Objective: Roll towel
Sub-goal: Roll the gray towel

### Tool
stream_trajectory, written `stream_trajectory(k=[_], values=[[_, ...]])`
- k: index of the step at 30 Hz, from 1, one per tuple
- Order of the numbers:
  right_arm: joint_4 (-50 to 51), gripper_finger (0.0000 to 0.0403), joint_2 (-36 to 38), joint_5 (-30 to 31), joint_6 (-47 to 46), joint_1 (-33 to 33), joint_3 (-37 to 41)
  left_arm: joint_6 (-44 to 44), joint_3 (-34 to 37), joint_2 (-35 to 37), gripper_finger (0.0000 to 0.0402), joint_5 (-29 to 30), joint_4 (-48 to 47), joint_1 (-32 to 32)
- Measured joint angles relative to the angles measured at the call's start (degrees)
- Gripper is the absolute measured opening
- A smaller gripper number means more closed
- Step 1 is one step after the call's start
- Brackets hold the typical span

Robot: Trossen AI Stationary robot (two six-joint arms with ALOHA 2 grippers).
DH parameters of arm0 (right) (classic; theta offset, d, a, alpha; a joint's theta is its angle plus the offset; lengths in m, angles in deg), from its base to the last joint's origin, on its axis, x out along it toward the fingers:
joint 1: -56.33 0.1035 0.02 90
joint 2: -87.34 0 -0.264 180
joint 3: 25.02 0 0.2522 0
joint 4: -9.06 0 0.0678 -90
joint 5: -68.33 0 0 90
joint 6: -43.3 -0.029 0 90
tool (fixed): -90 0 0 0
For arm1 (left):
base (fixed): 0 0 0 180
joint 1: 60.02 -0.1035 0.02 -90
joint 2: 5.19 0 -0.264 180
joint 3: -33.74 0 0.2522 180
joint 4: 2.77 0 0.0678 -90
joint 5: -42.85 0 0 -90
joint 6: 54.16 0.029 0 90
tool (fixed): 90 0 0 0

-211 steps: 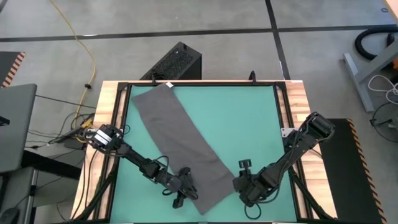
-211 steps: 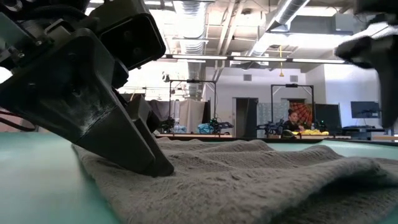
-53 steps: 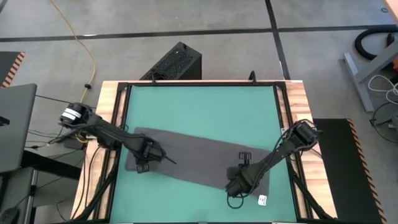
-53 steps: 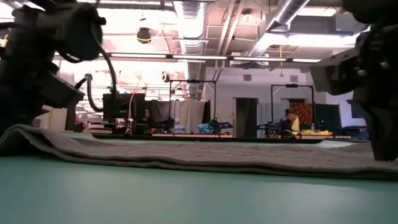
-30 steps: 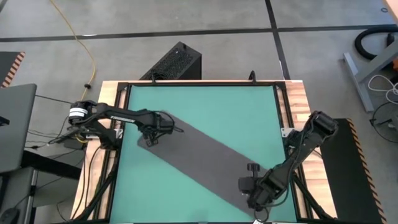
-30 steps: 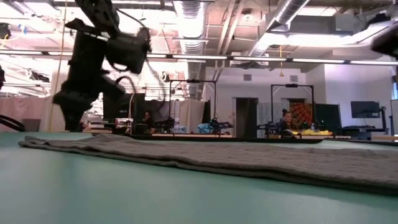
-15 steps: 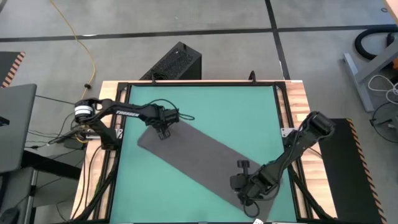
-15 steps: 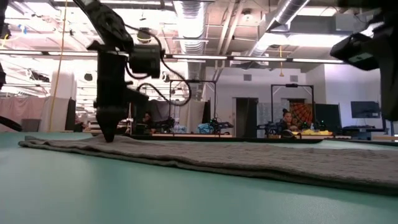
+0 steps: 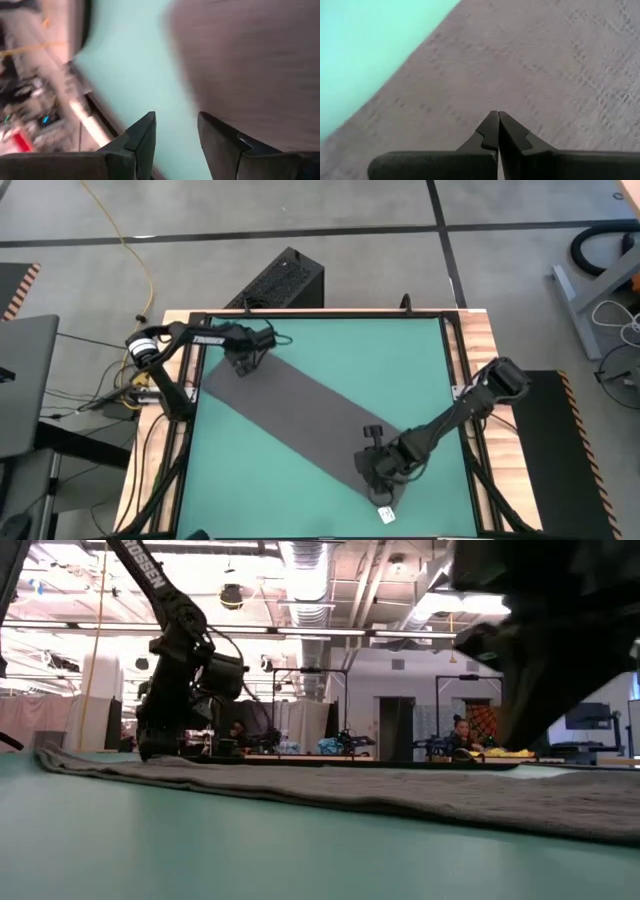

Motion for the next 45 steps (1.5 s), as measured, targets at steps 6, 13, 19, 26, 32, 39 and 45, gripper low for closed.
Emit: stream_trajectory(k=[6, 13, 19, 26, 32, 39, 45], values=[[2.3, 0.0024, 0.3, -6.1, 4.6, -4.7, 0.0, -1.6, -1.7, 3.3, 0.0137, 2.2, 0.4, -1.8], [10.1, 0.0024, 0.5, -7.6, 3.8, -4.8, 0.6, -6.1, -0.9, 10.9, 0.0137, -23.0, 6.3, 7.9], [8.2, 0.0024, 0.8, -9.5, -2.7, -1.5, 6.6, -13.6, 4.7, 8.4, 0.0137, -20.9, 8.8, 21.0], [-3.5, 0.0024, 0.8, -11.5, -17.4, 4.0, 11.4, -11.1, 5.3, 3.9, 0.0137, -9.2, 11.5, 23.0], [-27.5, 0.0024, -0.2, -11.6, -15.6, 6.4, 11.7, -3.7, 5.2, 3.8, 0.0137, -7.3, 16.0, 14.9], [-26.8, 0.0024, 1.4, -11.6, -1.9, 3.2, 9.7, -5.5, 5.2, 5.6, 0.0137, -11.5, 19.0, 5.6], [-15.0, 0.0024, 7.9, -10.9, 5.3, 2.8, 9.1, -6.4, 3.8, 10.1, 0.0137, -27.4, 21.4, 7.2]])
